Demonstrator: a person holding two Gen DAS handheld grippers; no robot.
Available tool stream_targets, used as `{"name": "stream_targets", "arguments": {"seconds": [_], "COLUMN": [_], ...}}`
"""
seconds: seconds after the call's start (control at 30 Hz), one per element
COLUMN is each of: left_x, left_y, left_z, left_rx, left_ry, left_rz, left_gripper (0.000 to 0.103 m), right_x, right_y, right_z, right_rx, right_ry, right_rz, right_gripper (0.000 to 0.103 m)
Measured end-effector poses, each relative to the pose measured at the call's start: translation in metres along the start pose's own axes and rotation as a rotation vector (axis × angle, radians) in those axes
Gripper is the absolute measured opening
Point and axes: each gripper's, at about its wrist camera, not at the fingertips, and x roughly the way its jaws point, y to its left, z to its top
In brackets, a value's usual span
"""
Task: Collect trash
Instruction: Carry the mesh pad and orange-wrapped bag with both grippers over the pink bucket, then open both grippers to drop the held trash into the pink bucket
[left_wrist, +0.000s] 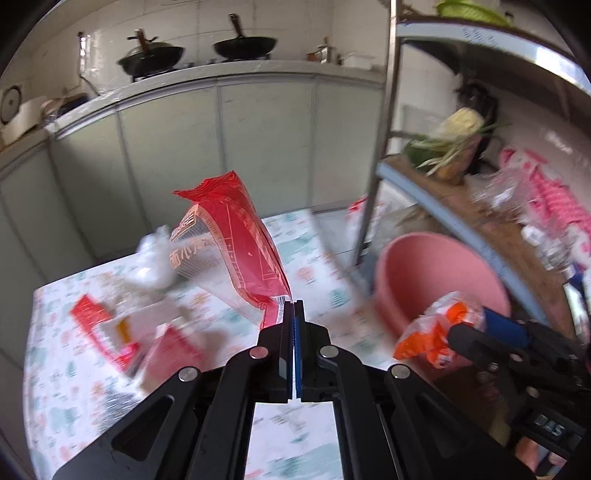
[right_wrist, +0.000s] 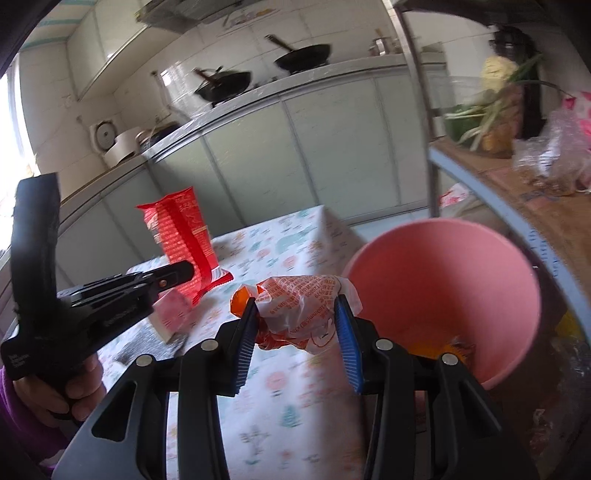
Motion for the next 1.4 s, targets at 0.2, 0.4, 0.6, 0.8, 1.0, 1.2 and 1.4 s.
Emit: {"name": "stream_targets", "arguments": {"seconds": [0.2, 0.4, 0.6, 0.8, 1.0, 1.2, 1.4], "left_x": [0.010, 0.036, 0.069, 0.097, 0.105, 0.095, 0.073], "left_y": [-0.041, -0.088, -0.111, -0.123, -0.126, -0.118, -0.112], "left_z": [0.019, 0.028, 0.020, 0.013, 0.015, 0.018, 0.022], "left_rx": [0.030, 0.074, 0.090, 0.113, 0.108, 0.090, 0.096], "left_ry": [-0.054, -0.022, 0.061, 0.113, 0.123, 0.096, 0.042], "left_rz": [-0.206, -0.347, -0.393, -0.372, -0.333, -0.303, -0.269], "left_gripper": [0.000, 0.000, 0.000, 0.000, 0.010, 0.032, 0.035], "right_x": [-0.012, -0.001, 0.014, 0.019, 0.021, 0.018, 0.010], "right_y": [-0.044, -0.078, -0.097, -0.106, -0.111, -0.111, -0.098], "right_z": [0.014, 0.013, 0.003, -0.002, -0.004, 0.000, 0.009], "right_rx": [0.037, 0.065, 0.082, 0.092, 0.095, 0.090, 0.063], "right_ry": [-0.048, -0.019, 0.028, 0.045, 0.061, 0.060, 0.040], "right_rz": [-0.126, -0.216, -0.258, -0.280, -0.315, -0.320, -0.311], "right_gripper": [0.042, 0.042, 0.042, 0.044, 0.045, 0.051, 0.051]}}
